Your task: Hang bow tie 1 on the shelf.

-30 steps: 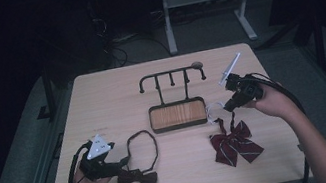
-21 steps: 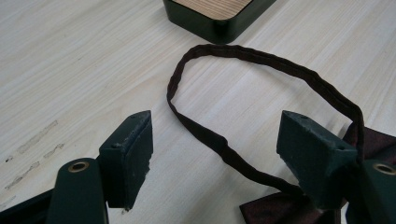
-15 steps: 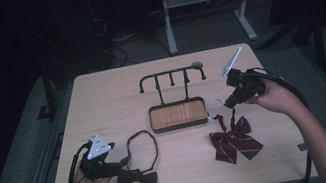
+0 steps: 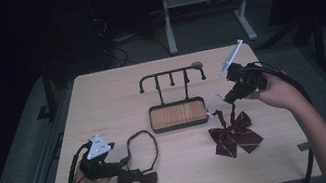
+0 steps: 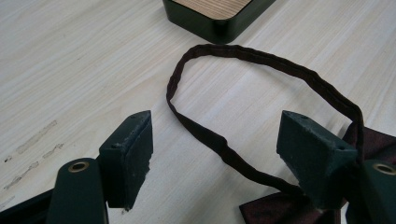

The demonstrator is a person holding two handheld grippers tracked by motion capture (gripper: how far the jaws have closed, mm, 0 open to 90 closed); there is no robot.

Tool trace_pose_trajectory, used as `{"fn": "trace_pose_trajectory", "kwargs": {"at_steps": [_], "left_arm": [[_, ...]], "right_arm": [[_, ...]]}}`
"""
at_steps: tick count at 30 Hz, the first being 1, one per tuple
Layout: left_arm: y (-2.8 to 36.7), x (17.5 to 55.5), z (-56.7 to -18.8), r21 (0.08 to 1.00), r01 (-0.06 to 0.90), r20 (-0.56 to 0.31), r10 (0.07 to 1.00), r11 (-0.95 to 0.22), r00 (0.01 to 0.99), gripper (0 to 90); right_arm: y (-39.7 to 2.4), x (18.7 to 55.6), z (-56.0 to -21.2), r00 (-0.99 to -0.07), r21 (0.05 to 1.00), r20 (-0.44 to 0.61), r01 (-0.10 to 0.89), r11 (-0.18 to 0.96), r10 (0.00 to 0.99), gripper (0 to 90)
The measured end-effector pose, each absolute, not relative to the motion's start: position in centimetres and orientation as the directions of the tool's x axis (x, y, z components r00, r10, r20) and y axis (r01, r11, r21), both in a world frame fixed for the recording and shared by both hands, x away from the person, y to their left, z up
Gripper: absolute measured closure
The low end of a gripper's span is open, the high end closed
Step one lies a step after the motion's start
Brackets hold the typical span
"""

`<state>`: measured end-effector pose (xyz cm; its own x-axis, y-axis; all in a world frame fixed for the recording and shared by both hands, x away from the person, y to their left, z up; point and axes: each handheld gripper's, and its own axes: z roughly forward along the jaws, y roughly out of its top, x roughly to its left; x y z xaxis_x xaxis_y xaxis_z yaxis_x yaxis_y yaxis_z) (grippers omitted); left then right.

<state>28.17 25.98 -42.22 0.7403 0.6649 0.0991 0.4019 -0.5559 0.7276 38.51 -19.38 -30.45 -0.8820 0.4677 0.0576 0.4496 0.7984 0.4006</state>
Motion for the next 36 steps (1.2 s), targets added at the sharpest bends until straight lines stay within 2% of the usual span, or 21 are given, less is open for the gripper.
{"fn": "trace_pose_trajectory", "kwargs": {"at_steps": [36], "left_arm": [[26.3,28.3,-42.3,0.732,0.403,0.098,0.669,-0.55,0.737,27.5]], "right_arm": [[-17.9,38.8,-26.3,-0.902,0.427,0.01,0.394,0.814,0.431,86.6]]}}
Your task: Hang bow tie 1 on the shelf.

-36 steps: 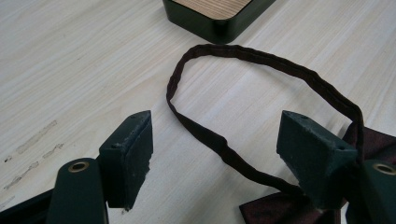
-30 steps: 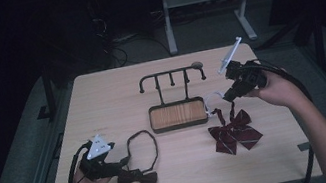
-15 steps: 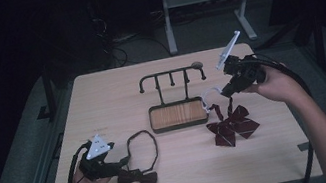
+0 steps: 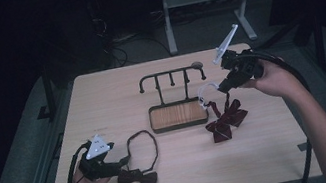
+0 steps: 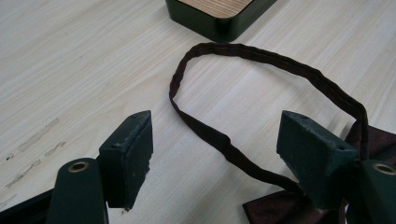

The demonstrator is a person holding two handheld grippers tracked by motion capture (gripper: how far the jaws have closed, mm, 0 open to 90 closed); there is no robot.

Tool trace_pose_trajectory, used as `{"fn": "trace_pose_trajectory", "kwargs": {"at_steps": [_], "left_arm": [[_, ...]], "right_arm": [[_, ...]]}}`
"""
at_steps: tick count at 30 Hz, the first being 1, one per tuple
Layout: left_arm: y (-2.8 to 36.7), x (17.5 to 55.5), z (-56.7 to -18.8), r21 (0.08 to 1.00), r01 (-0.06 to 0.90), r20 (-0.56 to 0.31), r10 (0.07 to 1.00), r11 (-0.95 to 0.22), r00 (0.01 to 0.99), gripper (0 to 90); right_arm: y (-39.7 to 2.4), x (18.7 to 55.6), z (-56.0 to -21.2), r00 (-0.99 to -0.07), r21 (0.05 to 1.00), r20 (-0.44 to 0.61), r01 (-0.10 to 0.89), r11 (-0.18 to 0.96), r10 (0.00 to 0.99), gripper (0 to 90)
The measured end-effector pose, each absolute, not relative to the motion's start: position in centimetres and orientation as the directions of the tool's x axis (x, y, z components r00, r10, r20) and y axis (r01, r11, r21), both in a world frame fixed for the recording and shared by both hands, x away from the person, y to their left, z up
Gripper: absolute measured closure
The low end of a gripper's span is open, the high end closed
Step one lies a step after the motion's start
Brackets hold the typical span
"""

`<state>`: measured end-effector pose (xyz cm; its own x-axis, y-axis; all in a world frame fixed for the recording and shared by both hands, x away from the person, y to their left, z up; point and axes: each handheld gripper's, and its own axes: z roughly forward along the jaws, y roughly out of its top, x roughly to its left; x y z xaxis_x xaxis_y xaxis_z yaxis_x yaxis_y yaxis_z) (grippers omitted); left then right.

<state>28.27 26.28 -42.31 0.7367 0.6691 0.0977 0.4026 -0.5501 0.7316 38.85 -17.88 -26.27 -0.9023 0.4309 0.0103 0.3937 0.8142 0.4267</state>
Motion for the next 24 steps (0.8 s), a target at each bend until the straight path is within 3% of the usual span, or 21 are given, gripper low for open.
{"fn": "trace_pose_trajectory", "kwargs": {"at_steps": [24], "left_arm": [[26.3,28.4,-42.0,0.731,0.392,0.106,0.66,-0.558,0.743,27.5]], "right_arm": [[-17.0,39.8,-23.5,-0.895,0.439,-0.024,0.39,0.809,0.445,86.7]]}}
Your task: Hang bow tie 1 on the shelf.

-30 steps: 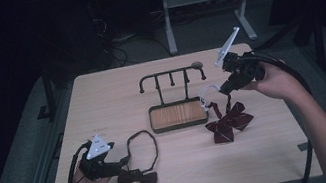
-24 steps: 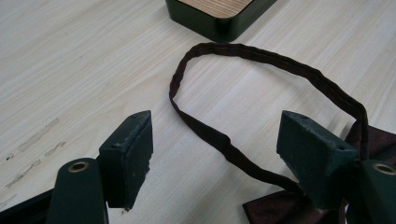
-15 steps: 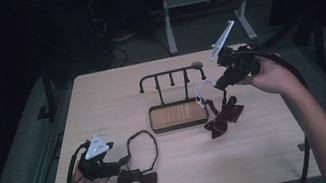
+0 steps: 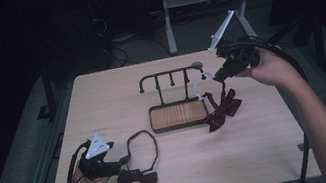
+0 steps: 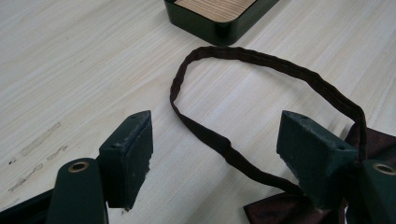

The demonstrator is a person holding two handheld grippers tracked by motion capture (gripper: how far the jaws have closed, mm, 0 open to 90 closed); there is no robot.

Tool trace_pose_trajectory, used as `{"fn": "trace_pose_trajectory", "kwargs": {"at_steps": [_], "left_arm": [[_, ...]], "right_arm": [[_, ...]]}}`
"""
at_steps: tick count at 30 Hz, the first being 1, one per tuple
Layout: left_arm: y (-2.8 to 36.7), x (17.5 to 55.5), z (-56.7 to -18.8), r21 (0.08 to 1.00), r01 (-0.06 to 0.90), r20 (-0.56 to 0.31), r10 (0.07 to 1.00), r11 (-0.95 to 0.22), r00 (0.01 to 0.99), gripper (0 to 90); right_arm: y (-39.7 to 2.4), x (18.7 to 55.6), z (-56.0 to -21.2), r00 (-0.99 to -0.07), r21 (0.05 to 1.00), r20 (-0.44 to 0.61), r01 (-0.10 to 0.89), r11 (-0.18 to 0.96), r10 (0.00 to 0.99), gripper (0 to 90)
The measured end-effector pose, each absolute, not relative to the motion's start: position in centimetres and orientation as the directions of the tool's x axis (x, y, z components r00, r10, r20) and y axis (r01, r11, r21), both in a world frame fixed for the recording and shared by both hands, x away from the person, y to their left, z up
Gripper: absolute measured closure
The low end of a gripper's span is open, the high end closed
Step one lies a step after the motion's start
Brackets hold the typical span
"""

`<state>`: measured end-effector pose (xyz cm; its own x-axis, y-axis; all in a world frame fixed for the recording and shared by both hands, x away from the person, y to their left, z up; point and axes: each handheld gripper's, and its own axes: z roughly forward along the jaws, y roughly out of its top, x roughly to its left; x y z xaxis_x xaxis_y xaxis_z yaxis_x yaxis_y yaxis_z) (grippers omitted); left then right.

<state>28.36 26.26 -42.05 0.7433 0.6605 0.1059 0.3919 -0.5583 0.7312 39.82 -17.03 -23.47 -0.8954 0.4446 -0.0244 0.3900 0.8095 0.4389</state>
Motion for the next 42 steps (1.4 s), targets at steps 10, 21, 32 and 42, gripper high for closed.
{"fn": "trace_pose_trajectory", "kwargs": {"at_steps": [10,21,32,42], "left_arm": [[26.2,28.3,-42.1,0.732,0.395,0.101,0.662,-0.555,0.742,27.5],[26.1,28.2,-42.0,0.737,0.389,0.101,0.659,-0.553,0.745,27.5],[26.0,28.3,-42.1,0.734,0.391,0.097,0.656,-0.555,0.748,27.5],[25.9,28.2,-42.1,0.731,0.392,0.099,0.655,-0.558,0.749,27.5]], "right_arm": [[-17.1,41.3,-23.7,-0.882,0.428,-0.018,0.419,0.8,0.472,86.7],[-17.2,43.4,-23.7,-0.855,0.415,-0.011,0.468,0.781,0.518,86.7],[-17.3,45.1,-24.6,-0.835,0.403,0.013,0.508,0.761,0.55,86.6],[-17.7,45.7,-26.1,-0.823,0.399,0.045,0.534,0.745,0.566,86.4]]}}
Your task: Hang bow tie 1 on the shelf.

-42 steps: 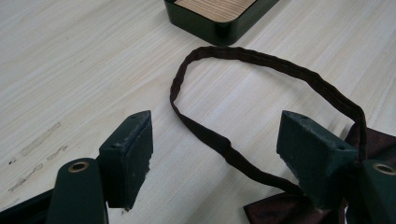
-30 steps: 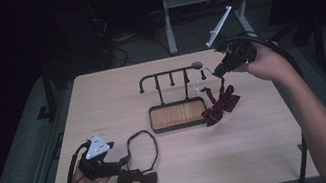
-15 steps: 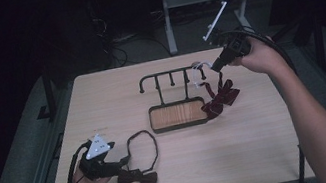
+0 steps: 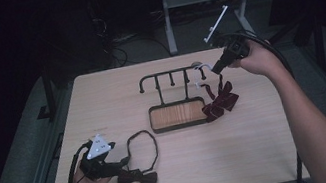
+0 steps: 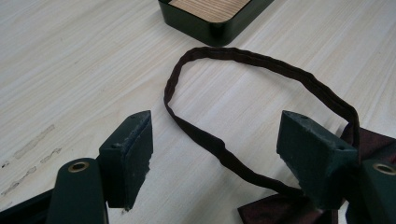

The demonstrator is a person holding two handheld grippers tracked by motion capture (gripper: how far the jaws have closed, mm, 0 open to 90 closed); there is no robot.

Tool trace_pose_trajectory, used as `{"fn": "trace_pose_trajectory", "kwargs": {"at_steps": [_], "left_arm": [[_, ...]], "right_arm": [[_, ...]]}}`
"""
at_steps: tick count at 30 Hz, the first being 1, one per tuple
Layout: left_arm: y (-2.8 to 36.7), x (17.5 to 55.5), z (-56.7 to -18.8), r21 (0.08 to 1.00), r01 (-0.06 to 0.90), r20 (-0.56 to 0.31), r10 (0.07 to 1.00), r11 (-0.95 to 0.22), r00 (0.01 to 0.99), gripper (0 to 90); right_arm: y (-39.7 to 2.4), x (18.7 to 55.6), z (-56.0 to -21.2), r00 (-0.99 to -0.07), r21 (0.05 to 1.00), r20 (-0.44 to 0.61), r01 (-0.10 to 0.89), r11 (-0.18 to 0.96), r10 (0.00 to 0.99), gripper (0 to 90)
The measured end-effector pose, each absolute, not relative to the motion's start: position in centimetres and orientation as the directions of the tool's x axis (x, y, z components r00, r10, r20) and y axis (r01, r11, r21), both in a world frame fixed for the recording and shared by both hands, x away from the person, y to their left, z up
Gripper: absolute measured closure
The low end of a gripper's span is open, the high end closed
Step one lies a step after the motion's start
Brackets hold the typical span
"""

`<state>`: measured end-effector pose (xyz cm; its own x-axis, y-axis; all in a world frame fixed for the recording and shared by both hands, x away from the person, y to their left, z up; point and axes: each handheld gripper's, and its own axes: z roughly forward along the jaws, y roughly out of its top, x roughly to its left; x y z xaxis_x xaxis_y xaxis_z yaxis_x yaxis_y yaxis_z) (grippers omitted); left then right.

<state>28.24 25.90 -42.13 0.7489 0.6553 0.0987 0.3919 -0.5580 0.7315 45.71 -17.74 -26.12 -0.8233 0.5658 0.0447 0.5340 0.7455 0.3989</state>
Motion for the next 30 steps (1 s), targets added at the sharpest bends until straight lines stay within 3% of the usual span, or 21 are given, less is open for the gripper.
{"fn": "trace_pose_trajectory", "kwargs": {"at_steps": [15,30], "left_arm": [[25.9,28.2,-42.1,0.732,0.389,0.101,0.654,-0.559,0.75,27.5],[25.8,28.3,-42.2,0.725,0.393,0.1,0.652,-0.565,0.752,27.5]], "right_arm": [[-18.0,45.8,-26.7,-0.821,0.406,0.054,0.538,0.739,0.568,83.9],[-18.5,44.9,-27.8,-0.846,0.425,0.099,0.512,0.746,0.524,75.3]]}}
